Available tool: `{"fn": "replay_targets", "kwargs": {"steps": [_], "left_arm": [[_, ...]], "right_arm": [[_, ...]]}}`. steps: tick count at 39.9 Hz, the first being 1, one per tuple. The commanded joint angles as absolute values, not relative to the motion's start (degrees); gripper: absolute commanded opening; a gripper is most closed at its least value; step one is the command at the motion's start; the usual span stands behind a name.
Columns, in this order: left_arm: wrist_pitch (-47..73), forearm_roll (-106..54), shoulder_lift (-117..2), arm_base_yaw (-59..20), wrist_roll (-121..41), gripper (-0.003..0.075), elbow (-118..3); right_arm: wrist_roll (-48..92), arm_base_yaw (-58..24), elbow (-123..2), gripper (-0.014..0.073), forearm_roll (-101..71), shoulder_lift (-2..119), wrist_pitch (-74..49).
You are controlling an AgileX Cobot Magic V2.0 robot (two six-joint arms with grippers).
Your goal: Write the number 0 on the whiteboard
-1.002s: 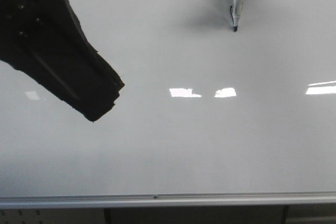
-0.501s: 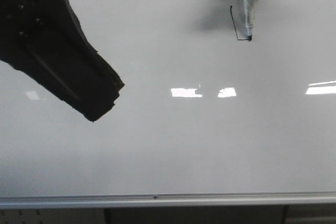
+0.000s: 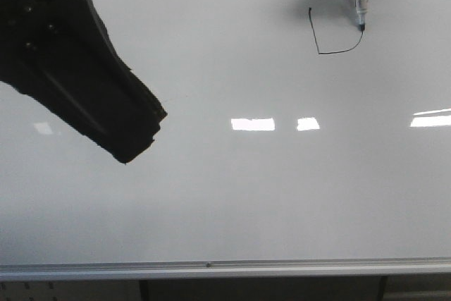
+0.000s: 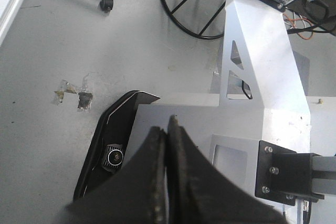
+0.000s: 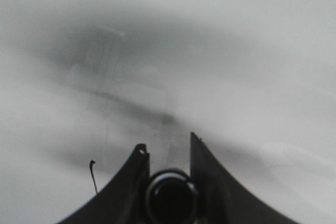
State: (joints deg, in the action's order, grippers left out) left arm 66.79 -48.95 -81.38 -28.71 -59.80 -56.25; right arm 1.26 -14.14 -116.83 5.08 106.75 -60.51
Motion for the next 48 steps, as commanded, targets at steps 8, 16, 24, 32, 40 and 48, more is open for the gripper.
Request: {"fn": "replay_targets", "kwargs": {"steps": [8,16,24,32,40,48], "left_arm": [[67.41,-52.44,-79.44,-29.23,-59.97,-0.002,-57.94],[67.41,-52.44,-79.44,-29.23,-59.97,-0.002,-57.94],[67.41,-52.44,-79.44,-29.23,-59.97,-0.002,-57.94],[67.41,-52.44,-79.44,-29.23,-59.97,-0.002,-57.94],[67.41,-52.44,-79.44,-29.23,-59.97,-0.002,-57.94],[67.41,-52.44,-79.44,-29.23,-59.97,-0.002,-57.94]], "right_arm": [[1.43,-13.74,-121.81,-0.0067,4.39,103.19,-53.48],[1.43,-13.9,-121.81,-0.0067,-1.33,103.66,-51.31],[1.82,-13.9,-121.81,-0.0067,-6.81,104.74,-51.28],[3.6,-13.9,-121.81,-0.0067,-10.33,104.98,-53.51],[9.56,-13.78,-121.86,-0.0067,-17.25,102.53,-61.53],[13.11,-13.72,-121.86,-0.0067,-24.1,100.2,-67.33]]}}
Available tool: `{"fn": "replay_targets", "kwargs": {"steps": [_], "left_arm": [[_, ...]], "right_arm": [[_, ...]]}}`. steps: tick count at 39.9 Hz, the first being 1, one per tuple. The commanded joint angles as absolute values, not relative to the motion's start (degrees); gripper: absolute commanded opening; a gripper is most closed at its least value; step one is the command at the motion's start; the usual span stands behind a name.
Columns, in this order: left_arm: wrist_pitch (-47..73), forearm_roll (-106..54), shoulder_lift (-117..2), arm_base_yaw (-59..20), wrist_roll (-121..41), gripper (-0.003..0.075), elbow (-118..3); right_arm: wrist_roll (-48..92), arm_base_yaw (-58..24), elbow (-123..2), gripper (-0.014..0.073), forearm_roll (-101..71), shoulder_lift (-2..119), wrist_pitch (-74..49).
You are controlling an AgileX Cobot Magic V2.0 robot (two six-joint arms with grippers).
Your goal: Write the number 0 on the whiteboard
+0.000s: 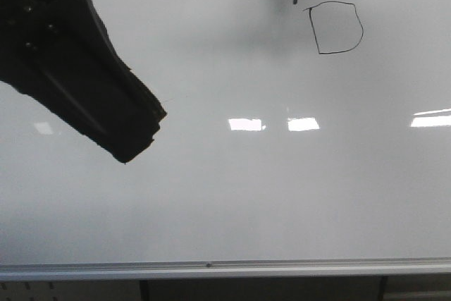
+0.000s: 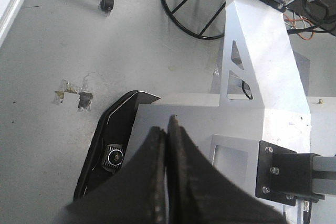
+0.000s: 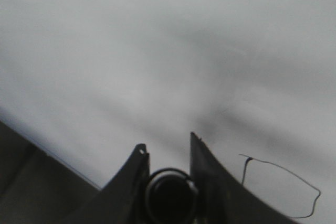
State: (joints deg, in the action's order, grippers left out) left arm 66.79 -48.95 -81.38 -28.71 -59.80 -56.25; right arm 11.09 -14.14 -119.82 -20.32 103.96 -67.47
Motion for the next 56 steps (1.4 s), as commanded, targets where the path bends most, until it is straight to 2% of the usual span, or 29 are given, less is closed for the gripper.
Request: {"fn": "replay_targets", "kwargs": {"steps": [1,12,15,19,27,31,40,47,53,56], "left_arm": [[67.41,-52.44,-79.44,-29.23,-59.97,-0.002,-57.94],[67.2,-55.26,-79.44,-29.23,-59.97,-0.0018,-57.94],[67.1,-56.98,-79.44,-29.23,-61.59,0.0004,-57.94],[67.1,-59.59,-79.44,-29.23,-62.87,0.0118,-57.94],[65.34,-62.58,-79.44,-29.23,-62.98,0.0503,-57.94],[64.38,-64.34,-79.44,-29.23,-63.93,0.0599,-57.94],[71.69,-72.45,-79.44,-29.23,-72.33,0.06,-57.94],[72.42,-73.19,-79.44,-29.23,-72.58,0.06,-57.94],[72.42,-73.26,-79.44,-29.23,-72.58,0.0599,-57.94],[72.42,-73.26,-79.44,-29.23,-72.58,0.0567,-57.94]], "right_arm": [[13.11,-13.72,-121.86,-0.0067,-24.56,100.2,-68.26],[15.75,-13.72,-121.2,-0.0067,-30.74,99.42,-76.33],[16.72,-13.72,-118.1,-0.0067,-32.43,97.56,-76.5],[18.97,-13.72,-110.18,-0.0067,-34.07,92.97,-75.73],[22.74,-13.72,-87.06,-0.0067,-35.15,79.84,-69.91],[25.72,-13.72,-75.78,-0.0067,-38.76,74.36,-67.88],[37.28,-14.13,-62.29,-0.0067,-57.6,70.99,-66.61],[41.94,-17.88,-61.44,-0.0067,-66.81,70.99,-65.91],[42.58,-21.07,-61.44,-0.0067,-68.14,70.99,-61.7],[42.58,-21.68,-61.44,-0.0067,-68.42,70.99,-59.9]]}}
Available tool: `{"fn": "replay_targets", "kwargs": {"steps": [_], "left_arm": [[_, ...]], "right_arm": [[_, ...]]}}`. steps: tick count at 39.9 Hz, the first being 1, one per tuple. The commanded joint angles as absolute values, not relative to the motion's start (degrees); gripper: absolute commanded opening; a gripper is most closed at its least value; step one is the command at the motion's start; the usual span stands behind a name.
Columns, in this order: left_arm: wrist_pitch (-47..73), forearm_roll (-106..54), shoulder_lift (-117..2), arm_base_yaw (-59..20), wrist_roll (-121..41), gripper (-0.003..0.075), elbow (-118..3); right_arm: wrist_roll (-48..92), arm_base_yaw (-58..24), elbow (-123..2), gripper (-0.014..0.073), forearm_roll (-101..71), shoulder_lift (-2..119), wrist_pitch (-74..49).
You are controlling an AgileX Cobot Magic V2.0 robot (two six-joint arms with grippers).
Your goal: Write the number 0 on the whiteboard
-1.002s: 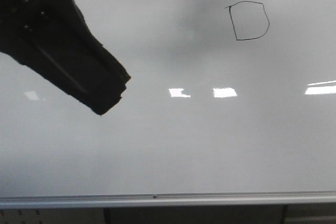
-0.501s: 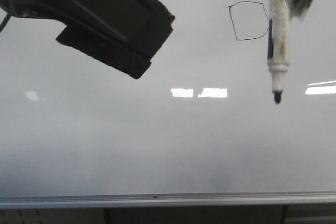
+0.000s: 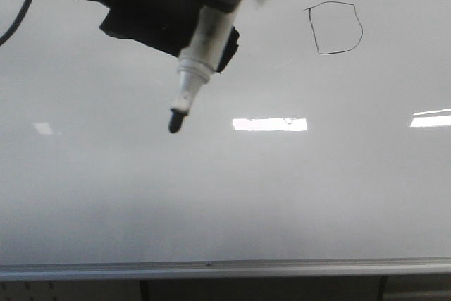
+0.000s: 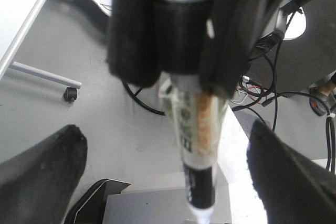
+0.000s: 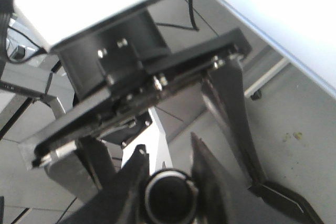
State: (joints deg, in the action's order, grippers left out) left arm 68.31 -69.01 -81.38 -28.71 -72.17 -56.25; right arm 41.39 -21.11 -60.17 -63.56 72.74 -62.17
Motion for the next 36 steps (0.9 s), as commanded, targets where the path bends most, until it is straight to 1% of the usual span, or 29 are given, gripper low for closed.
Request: {"fn": "replay_targets", "kwargs": {"steps": [1,3,9,11,15,22,24,28,31,33,35,36], "left_arm": [[72.42,-73.26,-79.44,-29.23,-72.58,0.0545,-57.94],[72.42,-73.26,-79.44,-29.23,-72.58,0.0503,-57.94],[72.42,-73.26,-79.44,-29.23,-72.58,0.0316,-57.94],[72.42,-73.07,-79.44,-29.23,-72.58,0.0269,-57.94],[72.42,-72.32,-79.44,-29.23,-72.58,0.0207,-57.94],[72.42,-71.31,-79.44,-29.23,-72.58,0.015,-57.94],[72.42,-71.17,-79.44,-29.23,-72.58,0.0112,-57.94],[72.42,-71.06,-79.44,-29.23,-72.58,-0.0012,-57.94],[72.42,-70.94,-79.44,-29.23,-72.58,-0.0019,-57.94],[72.42,-70.67,-79.44,-29.23,-72.58,-0.0019,-57.94],[72.42,-70.22,-79.44,-29.23,-72.58,-0.002,-57.94],[72.42,-69.97,-79.44,-29.23,-72.58,-0.002,-57.94]], "right_arm": [[42.58,-21.68,-61.44,-0.0067,-68.49,70.99,-59.63],[42.58,-21.68,-61.44,-0.0067,-68.54,70.99,-59.46],[42.58,-21.68,-61.44,-0.0067,-68.56,70.99,-58.92],[42.58,-21.68,-61.44,-0.0067,-68.56,70.99,-58.68],[42.58,-21.68,-61.44,-0.0067,-68.56,70.99,-58.34],[42.76,-21.68,-61.44,-0.0067,-68.56,70.99,-58.09],[42.91,-21.68,-61.44,-0.0067,-68.56,70.99,-58.0],[43.06,-21.68,-61.44,-0.0067,-68.56,70.99,-57.47],[43.06,-21.68,-61.44,-0.0065,-68.56,70.99,-57.07],[43.11,-21.68,-61.44,-0.0048,-68.56,70.99,-56.93],[43.16,-21.68,-61.44,0.0,-68.56,70.99,-56.85],[43.16,-21.68,-61.44,0.0041,-68.56,70.99,-56.65]]}}
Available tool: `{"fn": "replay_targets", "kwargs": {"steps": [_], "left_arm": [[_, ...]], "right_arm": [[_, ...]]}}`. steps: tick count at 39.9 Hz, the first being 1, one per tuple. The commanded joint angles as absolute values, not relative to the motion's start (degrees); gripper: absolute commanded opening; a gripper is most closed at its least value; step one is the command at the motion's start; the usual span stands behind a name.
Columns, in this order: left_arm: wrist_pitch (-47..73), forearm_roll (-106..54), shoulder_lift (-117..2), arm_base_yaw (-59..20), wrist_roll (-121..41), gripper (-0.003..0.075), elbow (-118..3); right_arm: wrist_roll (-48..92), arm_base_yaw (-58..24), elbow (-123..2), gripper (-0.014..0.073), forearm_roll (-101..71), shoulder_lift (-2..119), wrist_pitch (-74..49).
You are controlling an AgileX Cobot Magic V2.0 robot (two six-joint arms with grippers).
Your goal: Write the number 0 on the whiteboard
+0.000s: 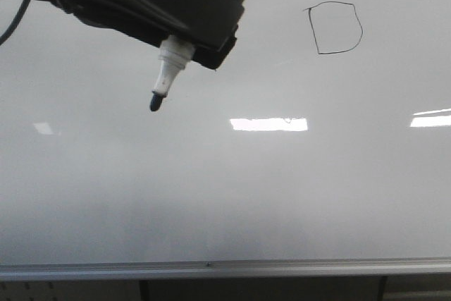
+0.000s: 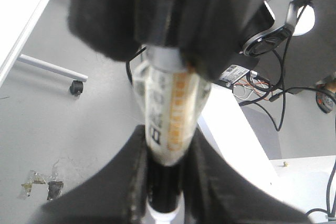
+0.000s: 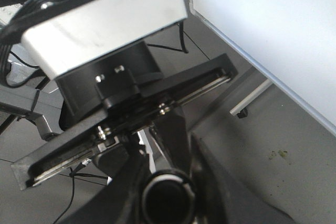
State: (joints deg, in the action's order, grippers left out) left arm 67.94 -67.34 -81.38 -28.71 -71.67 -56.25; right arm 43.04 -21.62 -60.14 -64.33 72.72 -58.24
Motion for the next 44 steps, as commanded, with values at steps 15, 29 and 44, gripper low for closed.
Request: {"fn": "replay_targets", "kwargs": {"steps": [15,29,44], "left_arm": [[71.02,-65.34,-79.44,-29.23,-72.58,-0.002,-57.94],[48.87,-41.54,-79.44,-24.09,-46.56,-0.0019,-57.94],[41.81,-27.21,-79.44,-3.29,-26.04,-0.0019,-57.94]], "right_arm": [[44.66,-21.68,-61.44,0.0463,-68.15,70.12,-53.32],[44.61,-21.68,-49.84,0.037,-57.54,56.07,-36.65],[44.86,-21.68,-22.81,0.009,-56.86,29.5,-9.82]]}}
